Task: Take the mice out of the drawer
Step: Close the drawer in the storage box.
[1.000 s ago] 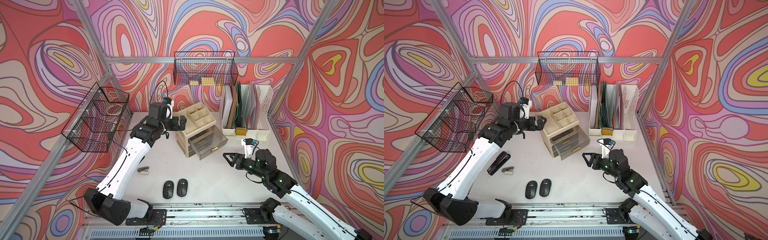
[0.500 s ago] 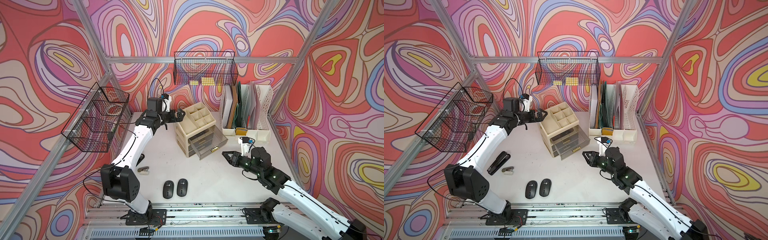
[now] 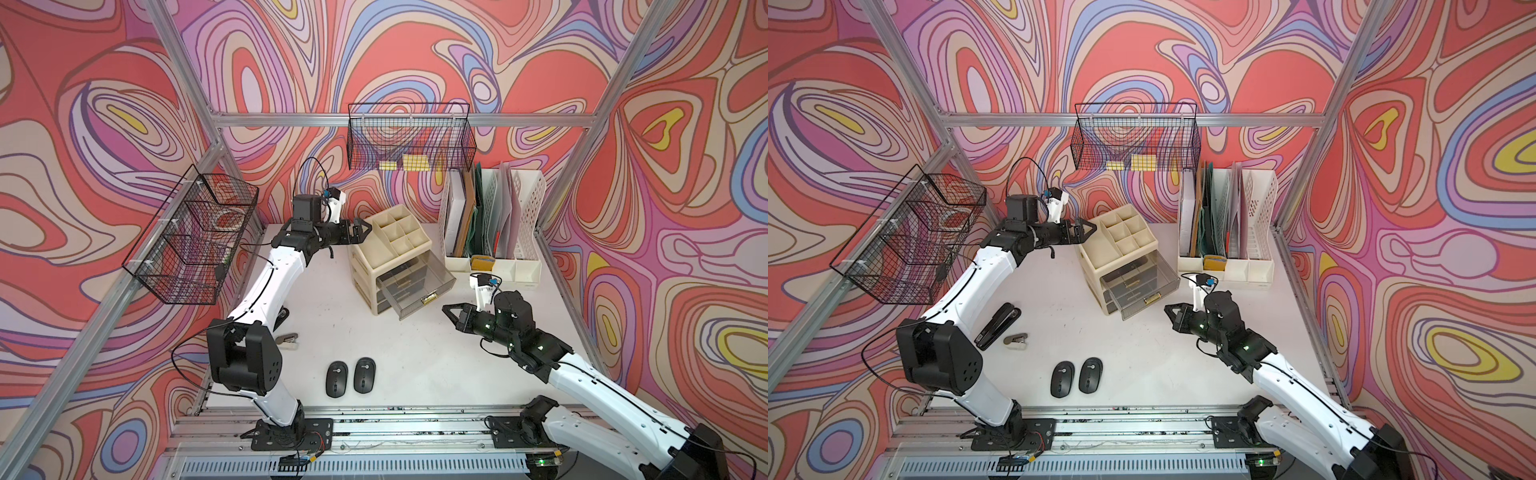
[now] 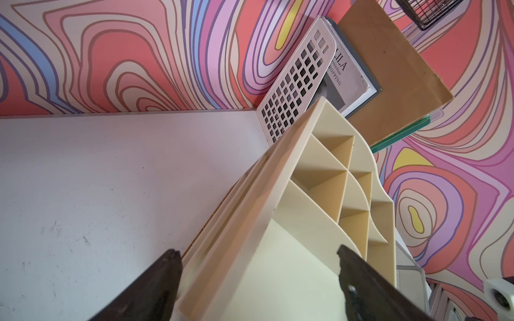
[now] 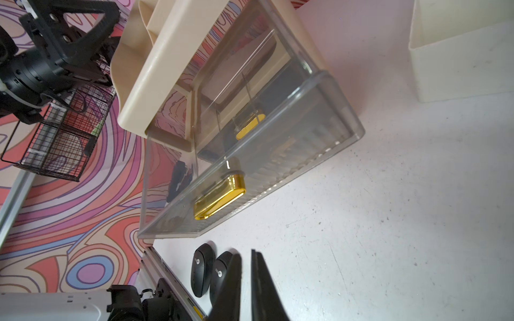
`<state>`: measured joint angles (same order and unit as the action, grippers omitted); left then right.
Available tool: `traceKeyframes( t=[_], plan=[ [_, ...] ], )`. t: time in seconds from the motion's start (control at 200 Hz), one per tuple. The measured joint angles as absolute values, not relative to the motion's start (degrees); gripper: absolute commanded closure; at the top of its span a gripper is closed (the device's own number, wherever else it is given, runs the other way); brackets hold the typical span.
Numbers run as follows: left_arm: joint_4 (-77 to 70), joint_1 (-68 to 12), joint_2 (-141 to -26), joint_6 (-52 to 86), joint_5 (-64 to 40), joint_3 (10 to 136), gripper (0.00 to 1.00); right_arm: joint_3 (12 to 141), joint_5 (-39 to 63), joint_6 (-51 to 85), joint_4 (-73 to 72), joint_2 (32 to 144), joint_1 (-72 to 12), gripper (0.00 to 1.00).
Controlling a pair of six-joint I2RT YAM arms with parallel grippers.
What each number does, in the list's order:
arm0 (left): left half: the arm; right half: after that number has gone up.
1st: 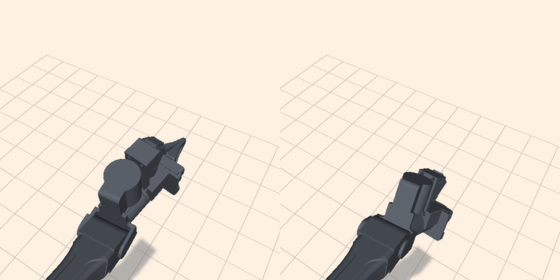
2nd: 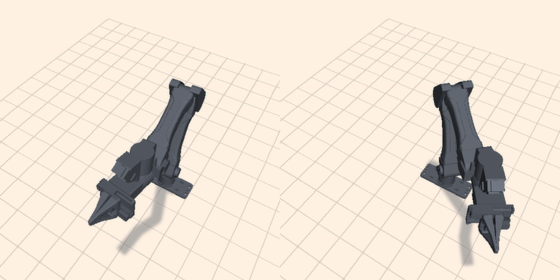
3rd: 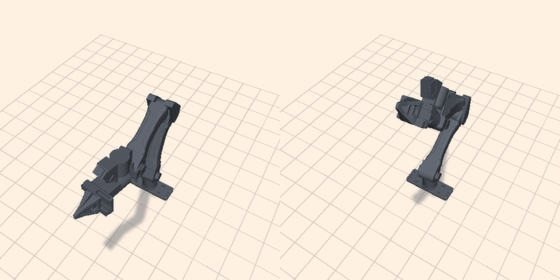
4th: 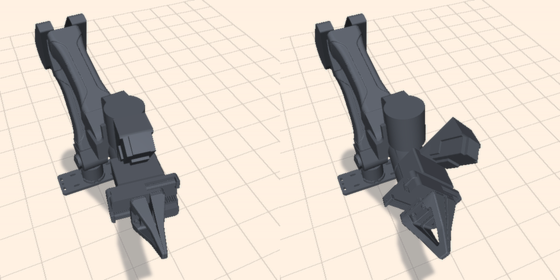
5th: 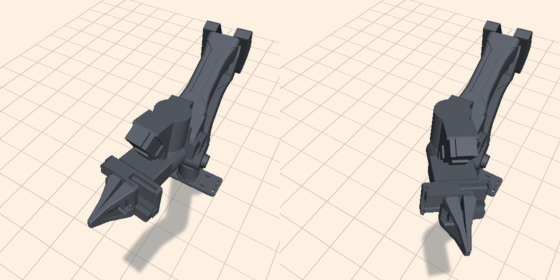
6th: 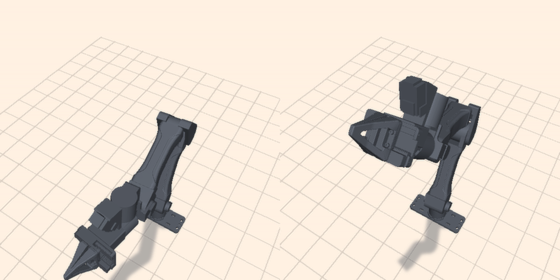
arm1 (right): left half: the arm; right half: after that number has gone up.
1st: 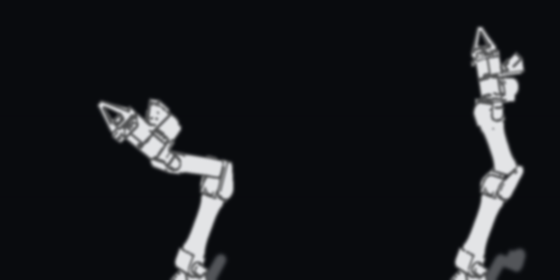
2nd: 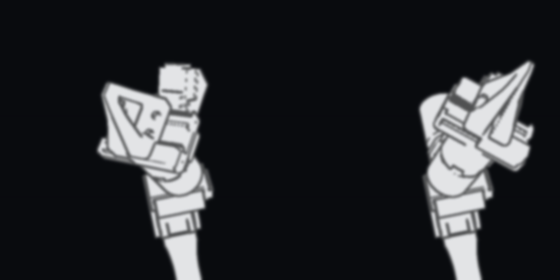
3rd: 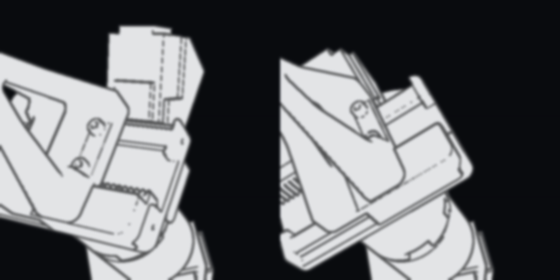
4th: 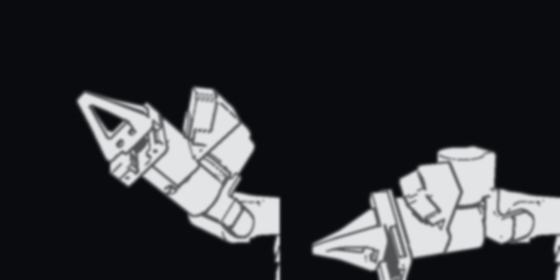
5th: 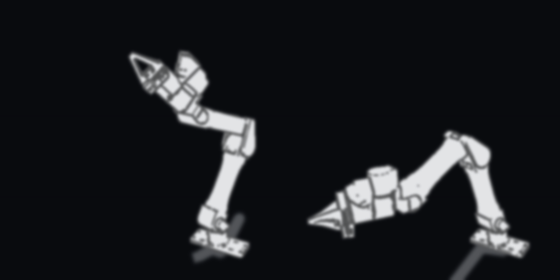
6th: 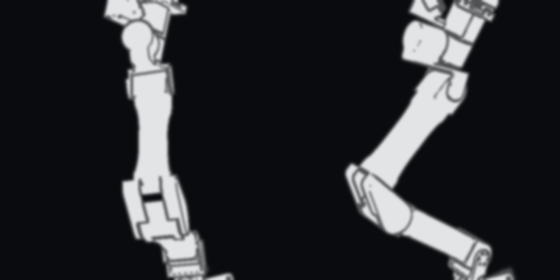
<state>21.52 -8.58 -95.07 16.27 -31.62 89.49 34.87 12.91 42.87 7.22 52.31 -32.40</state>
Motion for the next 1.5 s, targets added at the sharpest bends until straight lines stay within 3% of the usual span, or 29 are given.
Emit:
traceKeyframes(
  t=[1.502],
  plan=[
    [27.77, -8.56, -99.13, 16.29, -33.89, 93.91, 0.03, 52.90, 13.96, 46.98, -17.50, 89.30, -32.40, 1.00]
  ],
)
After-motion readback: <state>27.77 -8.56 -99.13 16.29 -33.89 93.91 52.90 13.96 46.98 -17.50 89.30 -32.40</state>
